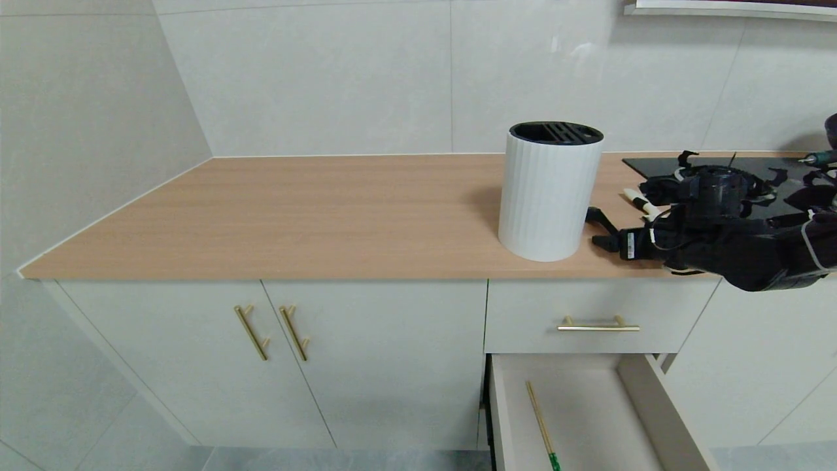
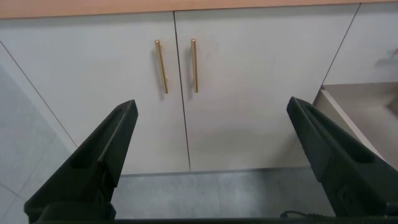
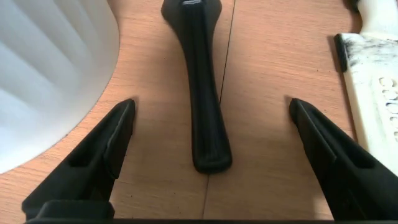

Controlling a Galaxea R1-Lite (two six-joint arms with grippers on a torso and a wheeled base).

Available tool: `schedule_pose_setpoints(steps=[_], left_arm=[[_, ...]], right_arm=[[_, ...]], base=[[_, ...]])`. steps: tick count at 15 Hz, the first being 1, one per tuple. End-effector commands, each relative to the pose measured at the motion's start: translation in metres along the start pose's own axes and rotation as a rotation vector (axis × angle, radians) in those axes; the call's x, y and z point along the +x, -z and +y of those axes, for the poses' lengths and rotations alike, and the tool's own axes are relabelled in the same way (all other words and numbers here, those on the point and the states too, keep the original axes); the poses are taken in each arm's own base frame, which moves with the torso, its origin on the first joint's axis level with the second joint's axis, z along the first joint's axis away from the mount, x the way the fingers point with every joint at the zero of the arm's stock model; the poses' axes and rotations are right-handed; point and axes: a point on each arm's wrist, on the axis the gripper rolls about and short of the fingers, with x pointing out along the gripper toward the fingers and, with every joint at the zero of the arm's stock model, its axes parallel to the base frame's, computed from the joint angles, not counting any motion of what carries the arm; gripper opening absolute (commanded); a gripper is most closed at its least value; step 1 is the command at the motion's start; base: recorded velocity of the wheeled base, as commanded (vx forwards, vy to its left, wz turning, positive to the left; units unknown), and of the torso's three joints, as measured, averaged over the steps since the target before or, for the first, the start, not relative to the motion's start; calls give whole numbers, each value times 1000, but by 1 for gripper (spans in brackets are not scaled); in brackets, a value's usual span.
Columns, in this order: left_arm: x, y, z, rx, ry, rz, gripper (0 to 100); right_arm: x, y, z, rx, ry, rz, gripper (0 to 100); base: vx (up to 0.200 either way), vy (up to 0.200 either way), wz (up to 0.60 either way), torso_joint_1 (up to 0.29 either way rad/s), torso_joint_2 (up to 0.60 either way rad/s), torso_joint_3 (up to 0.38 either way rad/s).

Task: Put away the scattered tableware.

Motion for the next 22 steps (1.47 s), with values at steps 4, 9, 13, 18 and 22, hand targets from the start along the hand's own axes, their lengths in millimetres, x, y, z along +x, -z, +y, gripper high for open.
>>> schedule_pose_setpoints(steps=[4,9,13,18,22], left_arm=[[0,0,0,0,0,2,100],[0,0,0,0,0,2,100],[0,0,0,0,0,1,100],[0,0,0,-1,0,1,100],[0,0,0,0,0,1,100]], right_arm=[[2,3,2,0,-6,13,0],[1,4,3,3,-8,24,0],[-6,-4,4,37,6,0,0],[-112,-23,22,138,7,68,0],[-194,4,28,131,-21,140,0]], base=[[0,0,0,0,0,0],[0,0,0,0,0,0],[0,0,0,0,0,0],[0,0,0,0,0,0],[0,0,0,0,0,0]])
